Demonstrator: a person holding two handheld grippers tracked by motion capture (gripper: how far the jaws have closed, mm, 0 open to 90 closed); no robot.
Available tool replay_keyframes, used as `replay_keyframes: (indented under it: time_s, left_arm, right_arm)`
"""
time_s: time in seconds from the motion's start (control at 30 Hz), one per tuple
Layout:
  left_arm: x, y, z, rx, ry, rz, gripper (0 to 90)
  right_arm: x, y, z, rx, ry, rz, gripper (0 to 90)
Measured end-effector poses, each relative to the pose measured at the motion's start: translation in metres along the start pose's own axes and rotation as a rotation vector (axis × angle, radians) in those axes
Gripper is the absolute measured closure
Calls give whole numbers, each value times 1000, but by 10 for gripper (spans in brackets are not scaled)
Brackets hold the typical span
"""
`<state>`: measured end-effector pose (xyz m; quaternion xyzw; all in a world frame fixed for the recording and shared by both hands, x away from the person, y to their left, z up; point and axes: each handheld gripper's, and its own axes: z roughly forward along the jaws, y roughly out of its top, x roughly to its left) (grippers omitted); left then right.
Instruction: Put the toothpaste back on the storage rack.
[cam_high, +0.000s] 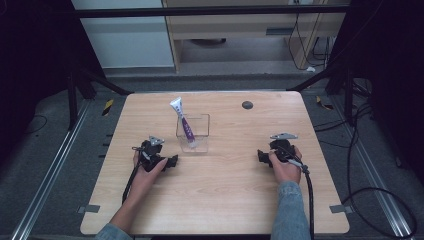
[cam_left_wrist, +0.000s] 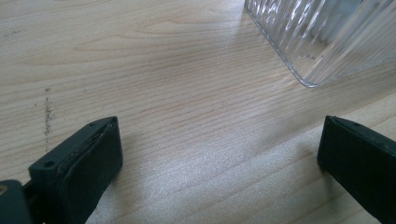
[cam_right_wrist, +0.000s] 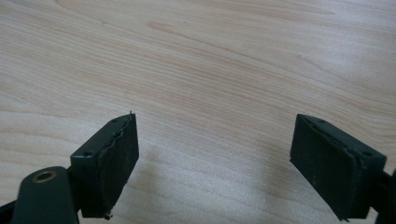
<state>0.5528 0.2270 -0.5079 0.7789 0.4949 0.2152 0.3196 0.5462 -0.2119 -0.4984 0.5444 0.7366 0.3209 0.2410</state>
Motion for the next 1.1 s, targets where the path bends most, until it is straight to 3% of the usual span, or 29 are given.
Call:
replay_keyframes:
  time_s: [0.33, 0.6, 0.8, 0.9, 0.97, 1.1]
  left_arm:
    - [0, 0, 0, 0, 0, 0, 0]
    - [0, 0, 0, 0, 0, 0, 0]
    - [0, 0, 0, 0, 1, -1, 0]
    - [0, 0, 0, 0, 2, -2, 0]
    - [0, 0, 0, 0, 1, -2, 0]
    - [0, 0, 0, 0, 1, -2, 0]
  right_arm:
    - [-11, -2, 6, -6, -31, 84, 129]
    - [-14, -4, 10, 0, -52, 94, 114]
    - [-10, -4, 14, -9, -77, 69, 97]
    - [-8, -4, 14, 1, -55, 65, 47]
    - [-7, -5, 14, 17, -76, 75, 3]
    - [-7, -5, 14, 18, -82, 81, 3]
